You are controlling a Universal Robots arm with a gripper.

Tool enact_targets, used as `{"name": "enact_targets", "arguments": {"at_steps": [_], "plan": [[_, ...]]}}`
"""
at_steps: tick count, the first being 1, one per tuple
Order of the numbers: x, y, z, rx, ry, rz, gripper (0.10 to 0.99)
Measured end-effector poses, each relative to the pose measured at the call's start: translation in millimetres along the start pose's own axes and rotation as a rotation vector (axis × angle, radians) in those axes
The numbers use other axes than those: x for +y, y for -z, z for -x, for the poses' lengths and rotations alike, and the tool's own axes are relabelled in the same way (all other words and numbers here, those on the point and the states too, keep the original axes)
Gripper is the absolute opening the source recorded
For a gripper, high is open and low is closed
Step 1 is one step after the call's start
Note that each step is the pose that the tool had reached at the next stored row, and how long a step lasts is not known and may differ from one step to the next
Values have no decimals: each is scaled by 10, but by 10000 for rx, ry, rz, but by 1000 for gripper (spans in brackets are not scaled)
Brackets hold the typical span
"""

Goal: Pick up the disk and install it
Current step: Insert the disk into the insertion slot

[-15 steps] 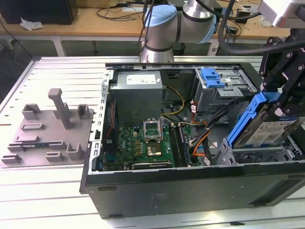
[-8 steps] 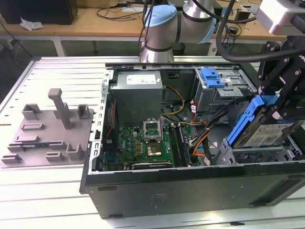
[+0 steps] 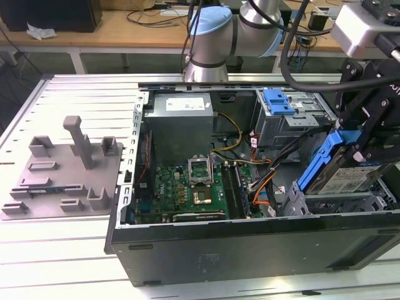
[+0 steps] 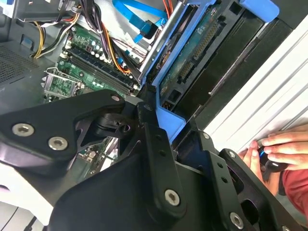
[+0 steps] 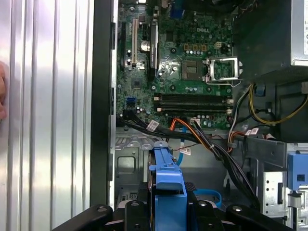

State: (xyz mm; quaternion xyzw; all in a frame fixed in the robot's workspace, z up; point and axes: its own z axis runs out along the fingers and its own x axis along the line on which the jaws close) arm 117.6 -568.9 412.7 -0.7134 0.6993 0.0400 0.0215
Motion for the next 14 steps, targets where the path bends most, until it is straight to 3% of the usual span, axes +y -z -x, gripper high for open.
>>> {"name": "enact_targets", "arguments": {"at_steps": [10, 14], "plan": [[-3, -127, -11, 3, 8, 1, 369], [-3, -136, -12, 1, 9, 1, 369]]}}
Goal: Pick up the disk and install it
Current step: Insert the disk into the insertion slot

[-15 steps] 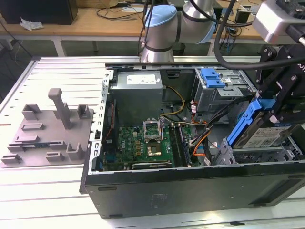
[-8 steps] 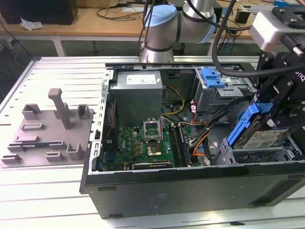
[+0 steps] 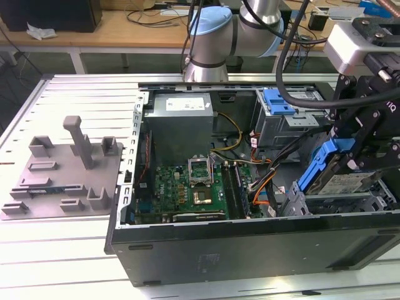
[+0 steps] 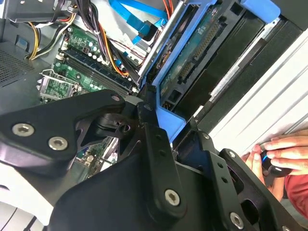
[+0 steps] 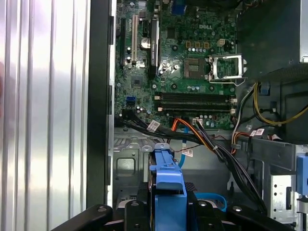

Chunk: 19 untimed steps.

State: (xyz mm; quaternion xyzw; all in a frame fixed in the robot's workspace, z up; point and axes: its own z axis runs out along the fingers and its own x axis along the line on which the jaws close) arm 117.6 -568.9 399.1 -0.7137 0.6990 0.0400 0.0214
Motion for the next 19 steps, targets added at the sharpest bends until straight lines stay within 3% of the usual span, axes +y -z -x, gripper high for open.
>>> {"name": "enact_targets", "arguments": {"at_steps": [1, 2, 13, 15, 16, 19], "plan": [[-1, -2, -1, -3, 2, -1, 380], [-1, -1, 0, -2, 1, 0, 447], [0, 9, 7, -1, 1, -9, 447], [0, 9, 7, 0, 2, -12, 459], [0, 9, 7, -1, 1, -12, 522], [0, 9, 7, -1, 1, -13, 522]]}}
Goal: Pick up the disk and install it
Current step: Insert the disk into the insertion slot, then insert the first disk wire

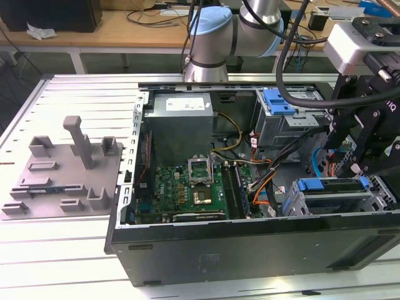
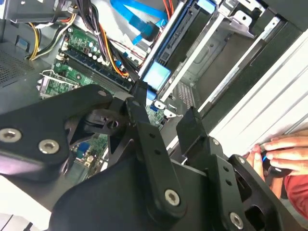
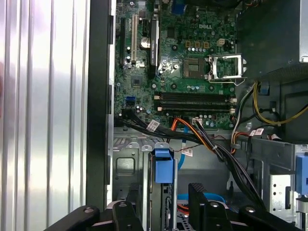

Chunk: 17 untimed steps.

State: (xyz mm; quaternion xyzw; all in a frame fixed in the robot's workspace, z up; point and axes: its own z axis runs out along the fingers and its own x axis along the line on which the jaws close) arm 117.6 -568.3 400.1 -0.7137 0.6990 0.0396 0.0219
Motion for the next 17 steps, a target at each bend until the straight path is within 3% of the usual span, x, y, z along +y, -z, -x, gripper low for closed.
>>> {"name": "enact_targets", "arguments": {"at_steps": [15, 17], "plan": [[0, 0, 1, 3, 1, -7, 522], [-1, -4, 41, 119, -3, -4, 522]]}}
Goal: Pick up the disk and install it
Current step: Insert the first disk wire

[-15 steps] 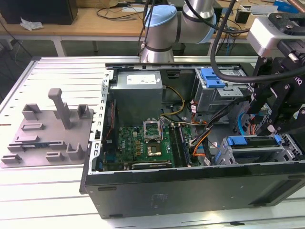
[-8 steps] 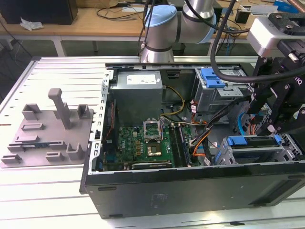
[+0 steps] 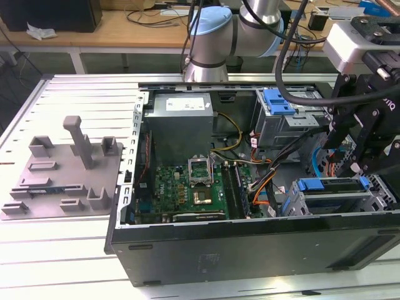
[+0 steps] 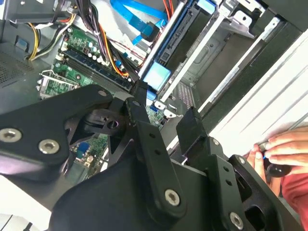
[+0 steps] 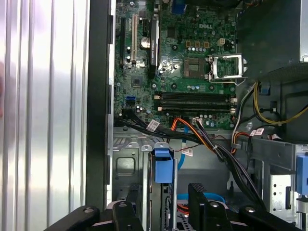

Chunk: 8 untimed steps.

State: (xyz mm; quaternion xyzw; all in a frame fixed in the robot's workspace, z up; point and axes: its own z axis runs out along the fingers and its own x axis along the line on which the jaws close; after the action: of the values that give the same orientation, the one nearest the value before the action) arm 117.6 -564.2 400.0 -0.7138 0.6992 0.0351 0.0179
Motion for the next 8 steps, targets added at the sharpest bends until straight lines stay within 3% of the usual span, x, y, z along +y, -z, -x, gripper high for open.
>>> {"name": "enact_targets", "arguments": {"at_steps": [1, 3, 6, 8], "plan": [[-1, -2, 35, 94, -2, 2, 522], [-4, -15, 185, 417, -10, 8, 522], [-8, -27, 365, 677, -17, 13, 522], [-13, -42, 566, 880, -22, 17, 522]]}}
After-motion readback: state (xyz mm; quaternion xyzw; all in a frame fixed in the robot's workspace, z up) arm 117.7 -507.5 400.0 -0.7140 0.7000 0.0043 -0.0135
